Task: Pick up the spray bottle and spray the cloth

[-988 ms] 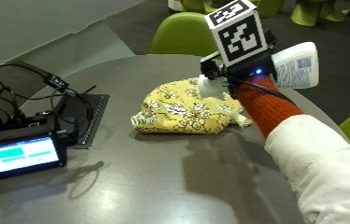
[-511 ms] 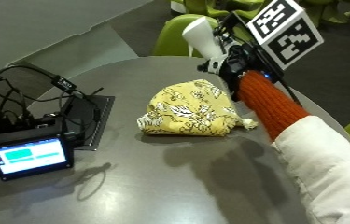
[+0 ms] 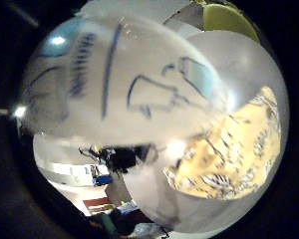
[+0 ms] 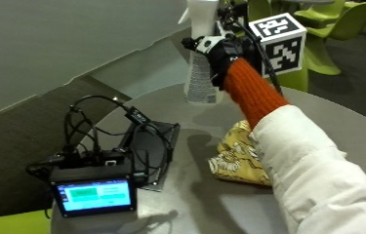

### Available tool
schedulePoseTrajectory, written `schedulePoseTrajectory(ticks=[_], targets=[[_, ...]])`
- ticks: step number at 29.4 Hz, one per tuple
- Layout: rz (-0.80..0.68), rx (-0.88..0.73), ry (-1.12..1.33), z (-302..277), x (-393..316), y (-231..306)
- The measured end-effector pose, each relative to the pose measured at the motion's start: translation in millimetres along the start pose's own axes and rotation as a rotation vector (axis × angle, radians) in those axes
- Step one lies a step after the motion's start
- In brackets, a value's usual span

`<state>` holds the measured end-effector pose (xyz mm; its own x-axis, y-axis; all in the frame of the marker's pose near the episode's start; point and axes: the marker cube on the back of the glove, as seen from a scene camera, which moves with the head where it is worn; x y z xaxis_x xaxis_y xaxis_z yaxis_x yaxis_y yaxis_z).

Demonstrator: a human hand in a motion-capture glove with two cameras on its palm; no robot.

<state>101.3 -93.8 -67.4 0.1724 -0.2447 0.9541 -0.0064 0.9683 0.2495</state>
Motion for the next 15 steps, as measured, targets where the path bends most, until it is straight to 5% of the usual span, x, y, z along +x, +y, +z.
schedulePoseTrajectory(ticks=[15], targets=[[0.108, 0.035, -0.099, 15, 46, -8]])
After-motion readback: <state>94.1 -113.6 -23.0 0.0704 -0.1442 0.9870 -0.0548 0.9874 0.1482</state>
